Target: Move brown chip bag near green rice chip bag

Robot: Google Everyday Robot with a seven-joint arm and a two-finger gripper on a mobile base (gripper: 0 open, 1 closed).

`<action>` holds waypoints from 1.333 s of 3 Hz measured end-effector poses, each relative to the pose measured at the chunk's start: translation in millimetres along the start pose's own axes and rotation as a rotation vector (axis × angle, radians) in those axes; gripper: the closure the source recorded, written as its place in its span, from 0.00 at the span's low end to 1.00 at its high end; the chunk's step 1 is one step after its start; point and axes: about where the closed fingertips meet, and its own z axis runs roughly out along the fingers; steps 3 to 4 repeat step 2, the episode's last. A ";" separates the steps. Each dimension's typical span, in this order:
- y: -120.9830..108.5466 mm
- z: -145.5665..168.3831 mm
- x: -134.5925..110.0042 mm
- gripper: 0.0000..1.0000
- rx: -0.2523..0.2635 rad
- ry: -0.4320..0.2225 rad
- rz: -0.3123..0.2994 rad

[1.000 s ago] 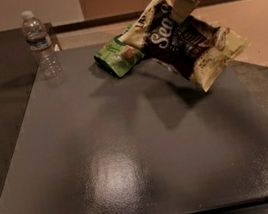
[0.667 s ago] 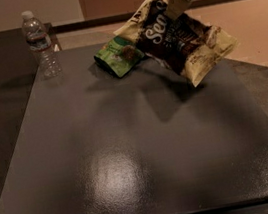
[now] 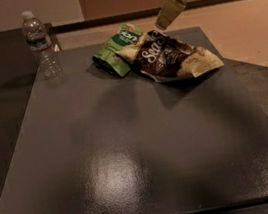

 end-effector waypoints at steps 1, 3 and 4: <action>0.7 2.3 -0.6 0.00 -0.003 0.001 -0.001; 0.7 2.4 -0.6 0.00 -0.003 0.001 -0.001; 0.7 2.4 -0.6 0.00 -0.003 0.001 -0.001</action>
Offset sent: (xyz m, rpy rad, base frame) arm 0.0007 0.0016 -0.0016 -0.0001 0.0021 0.0026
